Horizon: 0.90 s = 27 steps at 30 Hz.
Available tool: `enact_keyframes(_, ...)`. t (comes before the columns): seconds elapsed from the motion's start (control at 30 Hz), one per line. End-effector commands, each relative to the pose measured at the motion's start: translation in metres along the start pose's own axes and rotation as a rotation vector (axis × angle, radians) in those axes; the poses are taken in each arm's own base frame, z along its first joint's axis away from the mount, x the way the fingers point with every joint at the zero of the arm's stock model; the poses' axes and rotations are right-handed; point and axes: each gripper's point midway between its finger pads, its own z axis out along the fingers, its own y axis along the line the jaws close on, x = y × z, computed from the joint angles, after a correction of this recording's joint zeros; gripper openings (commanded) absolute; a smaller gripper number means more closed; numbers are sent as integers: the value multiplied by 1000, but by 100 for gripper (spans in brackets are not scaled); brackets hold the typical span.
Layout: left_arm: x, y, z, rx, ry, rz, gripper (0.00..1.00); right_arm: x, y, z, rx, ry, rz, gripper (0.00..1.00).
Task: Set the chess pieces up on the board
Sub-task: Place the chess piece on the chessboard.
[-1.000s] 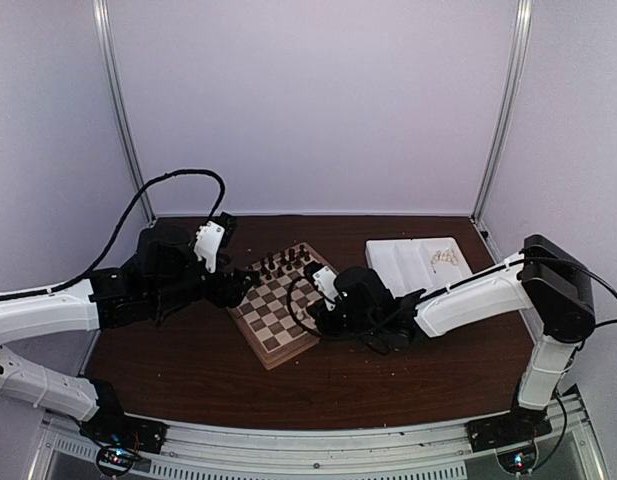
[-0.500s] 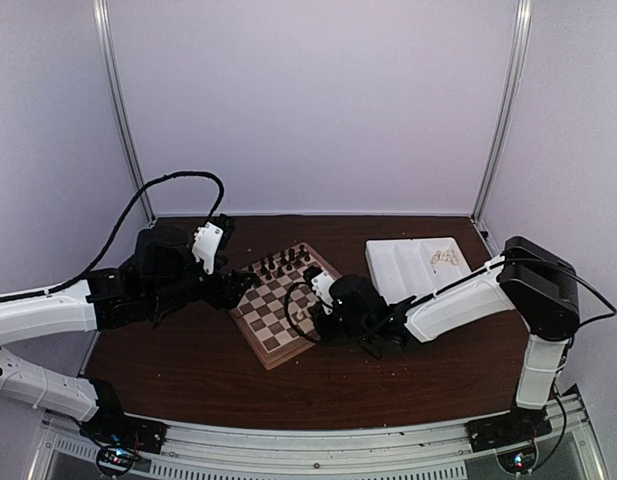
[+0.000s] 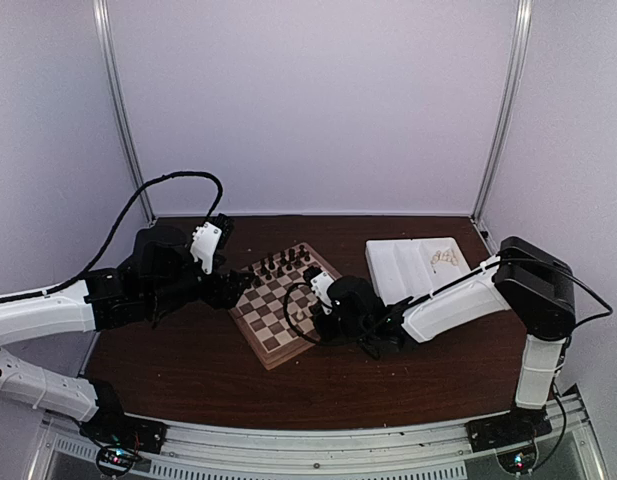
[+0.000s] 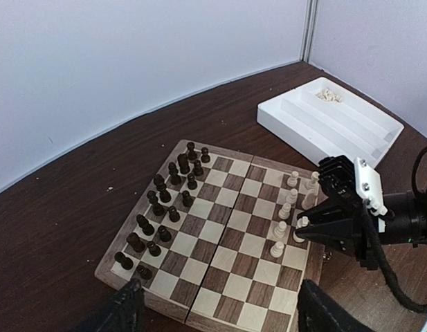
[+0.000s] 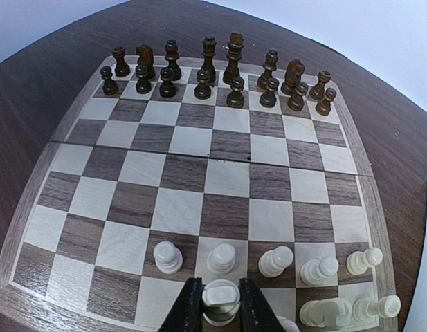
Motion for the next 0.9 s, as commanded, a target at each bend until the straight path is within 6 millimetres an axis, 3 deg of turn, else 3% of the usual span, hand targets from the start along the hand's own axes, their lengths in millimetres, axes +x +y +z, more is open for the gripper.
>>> enact_keyframes(0.0,-2,3,0,-11,-6,10,76,-6,0,3,20,-21,3,20)
enact_keyframes(0.43,-3,1,0,4,-6,4,77,-18,-2,-7,19,-45,12,33)
enact_keyframes(0.67,-4,0,-2,7,-7,4,77,-50,-9,-37,17,-103,24,42)
enact_keyframes(0.87,-4,-2,-1,18,1,2,77,-80,-6,-62,-42,-71,28,44)
